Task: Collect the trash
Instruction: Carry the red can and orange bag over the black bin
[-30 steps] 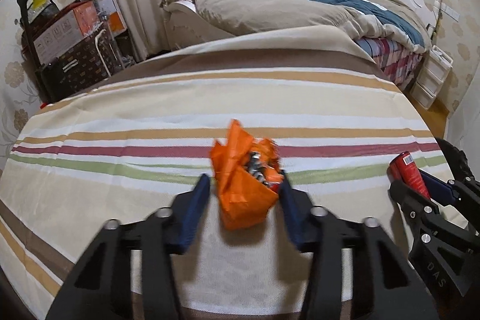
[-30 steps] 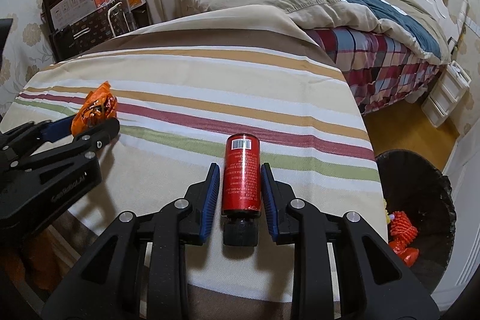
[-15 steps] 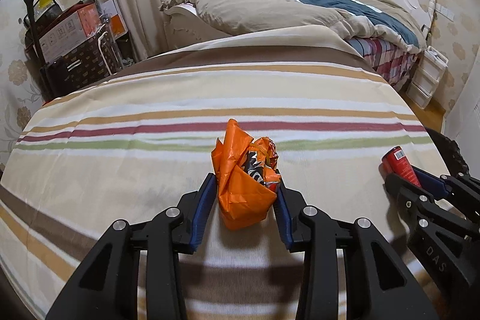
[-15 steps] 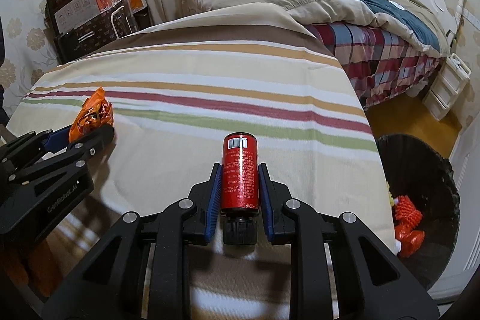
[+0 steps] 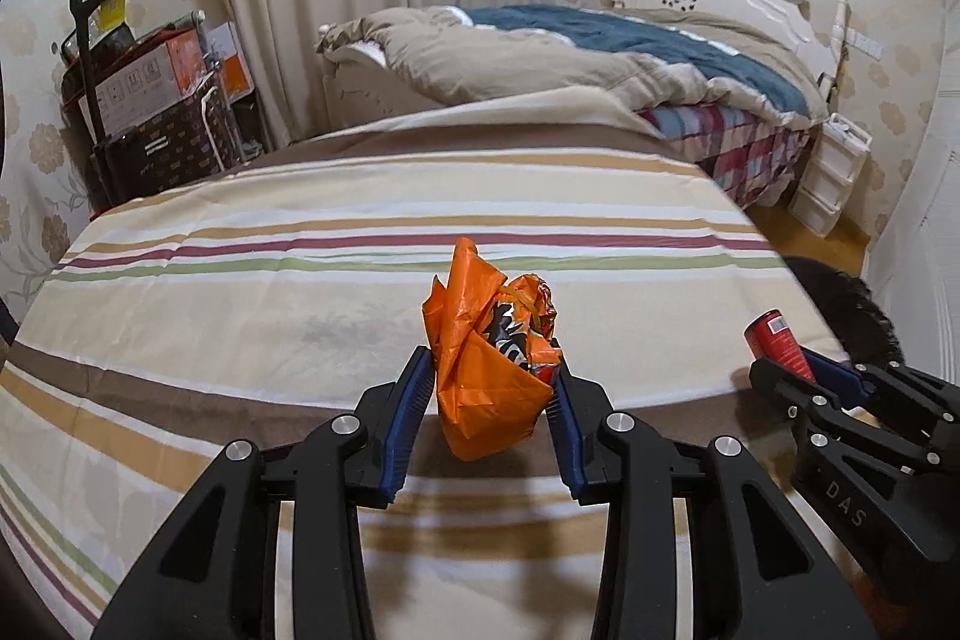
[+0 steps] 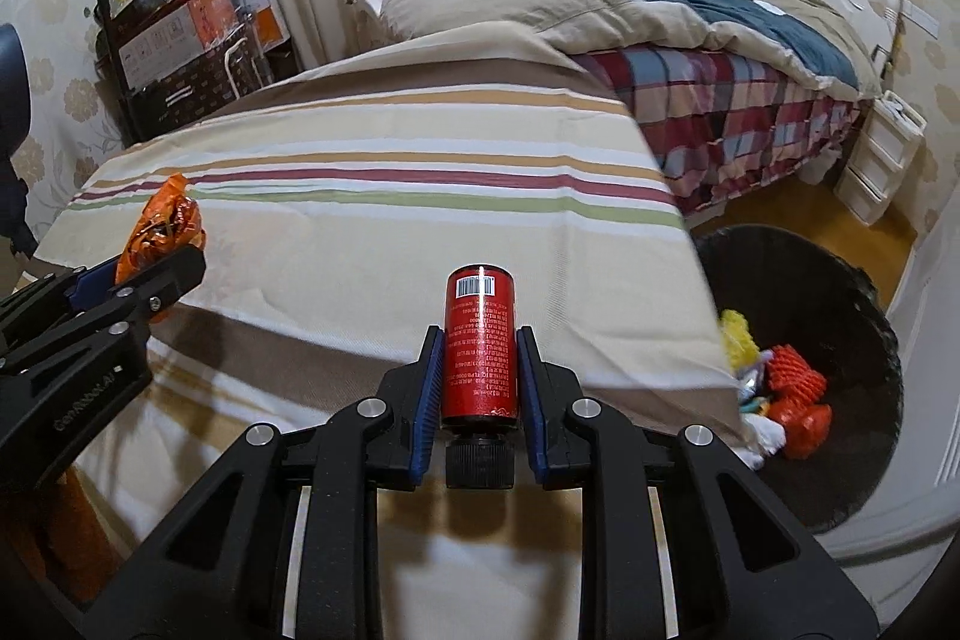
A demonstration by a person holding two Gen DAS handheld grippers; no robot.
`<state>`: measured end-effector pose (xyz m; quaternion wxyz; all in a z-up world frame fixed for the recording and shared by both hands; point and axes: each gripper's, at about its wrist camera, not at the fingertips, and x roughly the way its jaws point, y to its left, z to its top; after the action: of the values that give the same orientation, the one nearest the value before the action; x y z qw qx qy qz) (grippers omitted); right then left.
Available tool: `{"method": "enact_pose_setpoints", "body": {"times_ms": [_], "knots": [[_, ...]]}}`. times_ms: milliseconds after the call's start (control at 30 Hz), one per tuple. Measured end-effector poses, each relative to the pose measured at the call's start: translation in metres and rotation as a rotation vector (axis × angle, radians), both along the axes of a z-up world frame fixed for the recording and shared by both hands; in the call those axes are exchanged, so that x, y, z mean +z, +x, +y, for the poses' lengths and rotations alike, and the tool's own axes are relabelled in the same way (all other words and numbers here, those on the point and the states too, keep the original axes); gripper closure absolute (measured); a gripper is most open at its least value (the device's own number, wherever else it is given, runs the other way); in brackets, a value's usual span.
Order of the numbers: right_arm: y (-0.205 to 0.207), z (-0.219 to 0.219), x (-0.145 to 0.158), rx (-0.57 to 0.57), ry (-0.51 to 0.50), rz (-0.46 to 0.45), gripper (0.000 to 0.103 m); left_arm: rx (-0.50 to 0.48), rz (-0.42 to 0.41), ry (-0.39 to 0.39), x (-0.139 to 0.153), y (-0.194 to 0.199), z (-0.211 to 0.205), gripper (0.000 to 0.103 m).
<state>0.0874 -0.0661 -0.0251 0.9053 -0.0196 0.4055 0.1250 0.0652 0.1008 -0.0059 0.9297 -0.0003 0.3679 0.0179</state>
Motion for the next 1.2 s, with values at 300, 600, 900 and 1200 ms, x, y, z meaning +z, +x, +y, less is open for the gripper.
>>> {"method": "enact_pose_setpoints", "body": {"times_ms": [300, 600, 900, 1200], "knots": [[-0.025, -0.052, 0.024, -0.084, 0.017, -0.069, 0.080, -0.071, -0.065, -0.026, 0.019, -0.015, -0.041, 0.064], [-0.035, -0.106, 0.036, -0.183, 0.024, -0.116, 0.080, -0.170, -0.101, -0.030, 0.027, -0.016, -0.092, 0.064], [-0.022, -0.158, 0.031, -0.277, 0.026, -0.121, 0.080, -0.264, -0.106, -0.018, 0.023, 0.000, -0.146, 0.064], [-0.006, -0.193, 0.026, -0.338, 0.023, -0.124, 0.080, -0.306, -0.086, -0.014, 0.011, 0.026, -0.187, 0.064]]}}
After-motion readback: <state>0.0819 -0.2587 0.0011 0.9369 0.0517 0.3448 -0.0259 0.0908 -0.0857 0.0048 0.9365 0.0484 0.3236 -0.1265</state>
